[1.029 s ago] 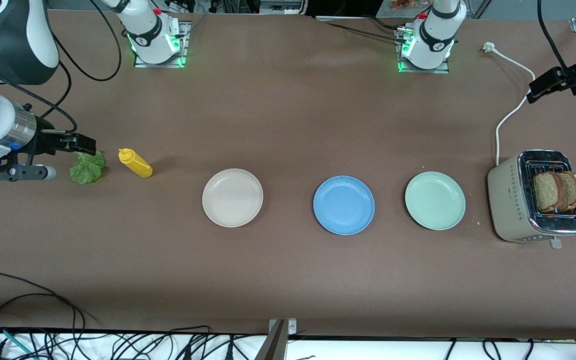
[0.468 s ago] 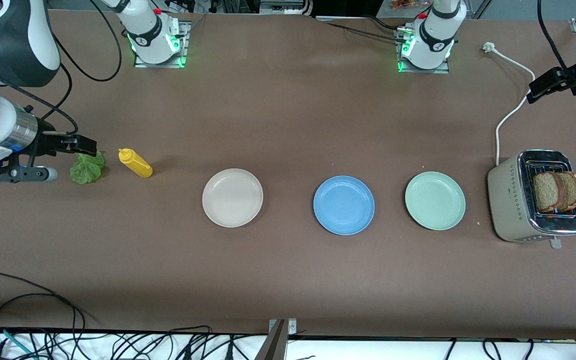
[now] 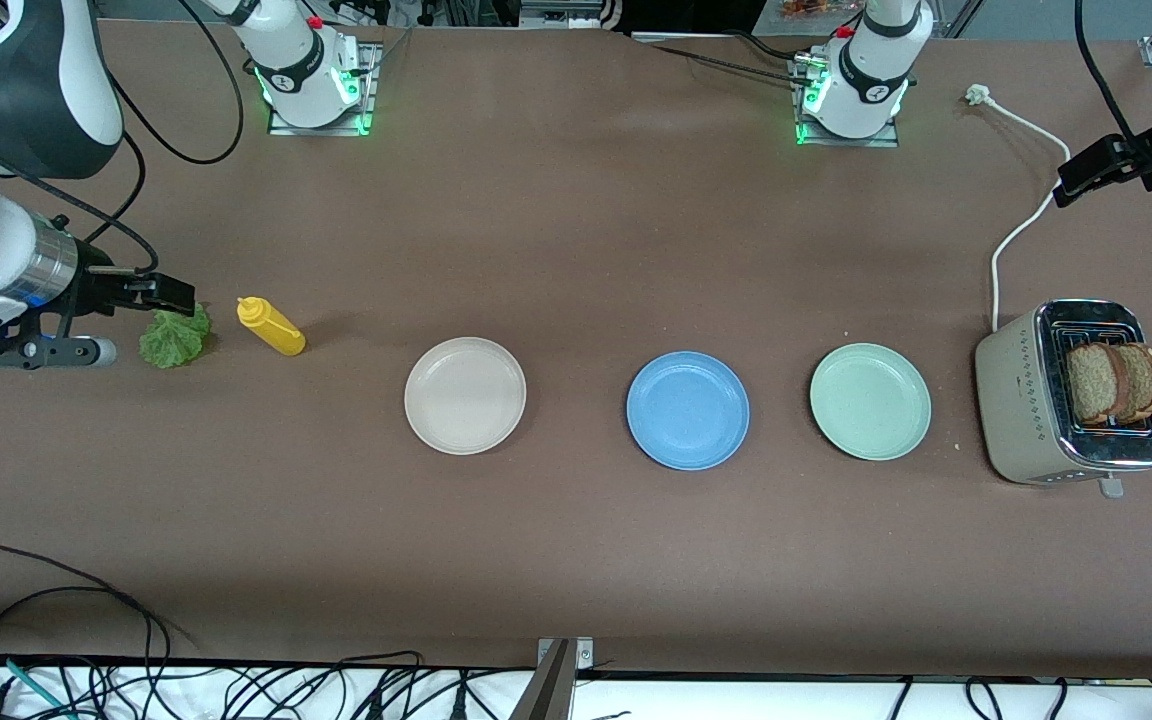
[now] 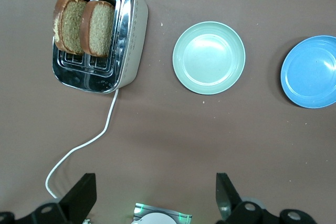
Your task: Make sandwich in blue plate with both arms
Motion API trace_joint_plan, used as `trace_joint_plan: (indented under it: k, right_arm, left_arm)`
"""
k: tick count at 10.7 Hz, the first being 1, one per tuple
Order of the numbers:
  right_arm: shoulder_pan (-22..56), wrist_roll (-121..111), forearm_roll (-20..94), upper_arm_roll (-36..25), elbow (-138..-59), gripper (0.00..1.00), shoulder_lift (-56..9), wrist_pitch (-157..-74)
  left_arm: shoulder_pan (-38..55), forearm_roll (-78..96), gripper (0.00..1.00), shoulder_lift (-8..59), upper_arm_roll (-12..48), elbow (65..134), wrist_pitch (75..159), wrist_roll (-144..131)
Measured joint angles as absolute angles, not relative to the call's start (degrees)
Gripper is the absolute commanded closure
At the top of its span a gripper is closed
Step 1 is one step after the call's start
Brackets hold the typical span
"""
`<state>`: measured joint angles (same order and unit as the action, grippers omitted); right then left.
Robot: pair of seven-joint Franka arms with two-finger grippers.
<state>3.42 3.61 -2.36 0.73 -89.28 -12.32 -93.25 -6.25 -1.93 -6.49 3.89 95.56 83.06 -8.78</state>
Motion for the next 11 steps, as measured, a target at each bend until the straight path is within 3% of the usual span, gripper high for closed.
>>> trace_joint_plan:
  k: [8, 11]
  right_arm:
    - [3.31, 3.61, -2.36, 0.60, -89.25, 0.00, -12.32, -93.37]
    - [3.27, 3.61, -2.36, 0.58, -89.24, 0.00, -12.32, -93.37]
  left_arm:
    - [-7.02, -1.58, 0.00, -5.73, 3.89, 95.64, 83.05, -8.78]
    - [-8.46, -1.64, 0.00, -1.06, 3.55, 94.39, 83.34, -7.84]
